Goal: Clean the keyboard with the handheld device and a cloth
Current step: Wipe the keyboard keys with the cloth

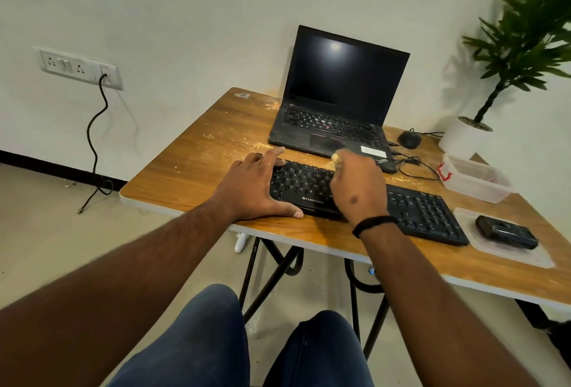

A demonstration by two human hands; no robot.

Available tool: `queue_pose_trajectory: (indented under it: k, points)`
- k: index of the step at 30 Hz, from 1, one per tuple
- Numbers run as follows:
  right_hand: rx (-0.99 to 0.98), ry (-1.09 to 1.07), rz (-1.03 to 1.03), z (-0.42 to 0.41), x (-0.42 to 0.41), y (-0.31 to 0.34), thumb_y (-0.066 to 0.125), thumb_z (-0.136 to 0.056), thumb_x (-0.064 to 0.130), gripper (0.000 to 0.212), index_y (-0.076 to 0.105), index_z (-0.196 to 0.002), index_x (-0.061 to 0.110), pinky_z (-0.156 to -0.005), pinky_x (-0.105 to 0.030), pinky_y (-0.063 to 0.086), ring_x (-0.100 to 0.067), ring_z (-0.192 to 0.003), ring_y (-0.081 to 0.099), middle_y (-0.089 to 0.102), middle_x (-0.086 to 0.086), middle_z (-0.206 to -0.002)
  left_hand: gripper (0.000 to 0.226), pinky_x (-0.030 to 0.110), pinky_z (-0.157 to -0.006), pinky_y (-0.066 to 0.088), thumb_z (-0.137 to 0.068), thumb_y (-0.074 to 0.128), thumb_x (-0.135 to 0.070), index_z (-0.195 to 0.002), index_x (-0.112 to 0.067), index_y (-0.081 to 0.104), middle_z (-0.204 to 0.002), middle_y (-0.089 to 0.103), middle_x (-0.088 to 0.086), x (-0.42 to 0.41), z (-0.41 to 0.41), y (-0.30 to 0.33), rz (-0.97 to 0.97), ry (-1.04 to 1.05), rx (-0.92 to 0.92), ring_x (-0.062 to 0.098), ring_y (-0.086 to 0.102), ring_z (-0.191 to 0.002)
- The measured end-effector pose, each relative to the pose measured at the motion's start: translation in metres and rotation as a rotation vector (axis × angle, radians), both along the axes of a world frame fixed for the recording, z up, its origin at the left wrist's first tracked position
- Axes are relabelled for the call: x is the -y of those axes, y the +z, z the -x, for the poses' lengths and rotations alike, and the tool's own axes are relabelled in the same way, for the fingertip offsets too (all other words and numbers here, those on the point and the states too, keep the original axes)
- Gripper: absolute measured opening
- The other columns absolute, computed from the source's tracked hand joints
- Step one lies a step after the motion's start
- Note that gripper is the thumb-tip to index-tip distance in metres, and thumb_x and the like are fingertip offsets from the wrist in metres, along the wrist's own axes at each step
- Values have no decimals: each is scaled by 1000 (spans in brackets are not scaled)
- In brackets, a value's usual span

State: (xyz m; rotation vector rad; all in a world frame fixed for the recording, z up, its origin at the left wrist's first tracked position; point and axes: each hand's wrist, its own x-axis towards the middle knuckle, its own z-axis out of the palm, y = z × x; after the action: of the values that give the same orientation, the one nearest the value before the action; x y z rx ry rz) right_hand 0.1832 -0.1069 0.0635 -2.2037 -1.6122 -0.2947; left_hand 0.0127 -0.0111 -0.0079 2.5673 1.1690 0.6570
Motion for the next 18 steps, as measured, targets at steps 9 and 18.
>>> queue_pose_trajectory:
  k: [9,18]
  points:
    - [163,293,177,79,-9,-16,49,-94,5,28,54,-122,4,-74,-40,49,-32,-90,63,64,-13,-97,110,55,-107,39,-67,51,-71,-159,-23,15,-147,53,-7,-6,4,-5,6,-66,41,23,40,-135]
    - [67,79,260,58,0,-9,54,-96,12,15,60,-110,9,-81,-37,53,-26,-98,63,66,-11,-106,126,49,-109,37,-56,59,-88,-157,-27,15,-148,52,-8,-3,1,-3,-10,-18,18,21,41,-136]
